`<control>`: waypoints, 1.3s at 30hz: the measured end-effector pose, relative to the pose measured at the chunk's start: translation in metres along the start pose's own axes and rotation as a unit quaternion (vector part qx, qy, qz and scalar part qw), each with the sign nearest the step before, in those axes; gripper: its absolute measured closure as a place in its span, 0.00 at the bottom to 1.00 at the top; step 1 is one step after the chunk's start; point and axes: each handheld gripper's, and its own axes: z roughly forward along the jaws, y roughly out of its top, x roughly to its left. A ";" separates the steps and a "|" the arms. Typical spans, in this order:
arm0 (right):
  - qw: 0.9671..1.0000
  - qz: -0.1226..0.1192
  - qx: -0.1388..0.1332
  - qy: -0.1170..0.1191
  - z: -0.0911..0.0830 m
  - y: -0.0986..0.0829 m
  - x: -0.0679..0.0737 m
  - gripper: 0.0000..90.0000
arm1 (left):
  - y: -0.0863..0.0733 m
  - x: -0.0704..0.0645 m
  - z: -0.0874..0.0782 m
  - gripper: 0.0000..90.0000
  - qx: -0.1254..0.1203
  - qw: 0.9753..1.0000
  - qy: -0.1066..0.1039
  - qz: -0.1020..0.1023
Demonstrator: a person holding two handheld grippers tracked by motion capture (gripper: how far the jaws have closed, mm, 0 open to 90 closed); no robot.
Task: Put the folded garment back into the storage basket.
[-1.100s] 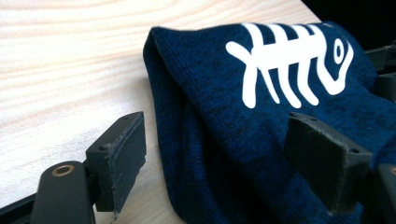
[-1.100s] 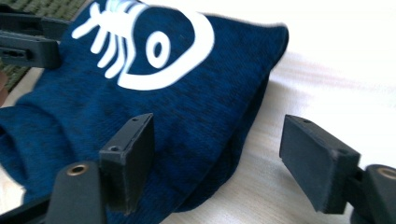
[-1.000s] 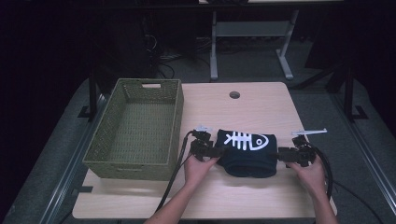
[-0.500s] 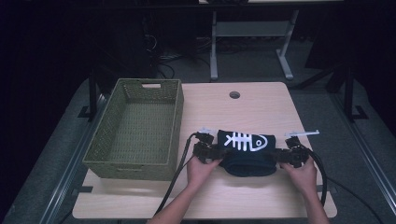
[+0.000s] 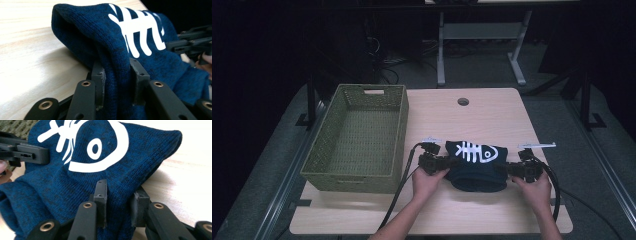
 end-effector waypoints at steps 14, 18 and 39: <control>1.000 -0.005 -0.020 0.020 -0.026 0.010 0.014 0.80 | 0.011 -0.014 -0.014 0.79 -0.010 1.000 -0.017 0.013; 0.999 -0.004 -0.024 0.024 -0.031 0.012 0.016 0.80 | 0.014 -0.018 -0.020 0.79 -0.014 1.000 -0.019 0.019; 0.995 0.013 -0.060 0.082 -0.059 0.023 0.025 0.81 | 0.033 -0.035 -0.048 0.79 -0.029 0.998 -0.045 0.037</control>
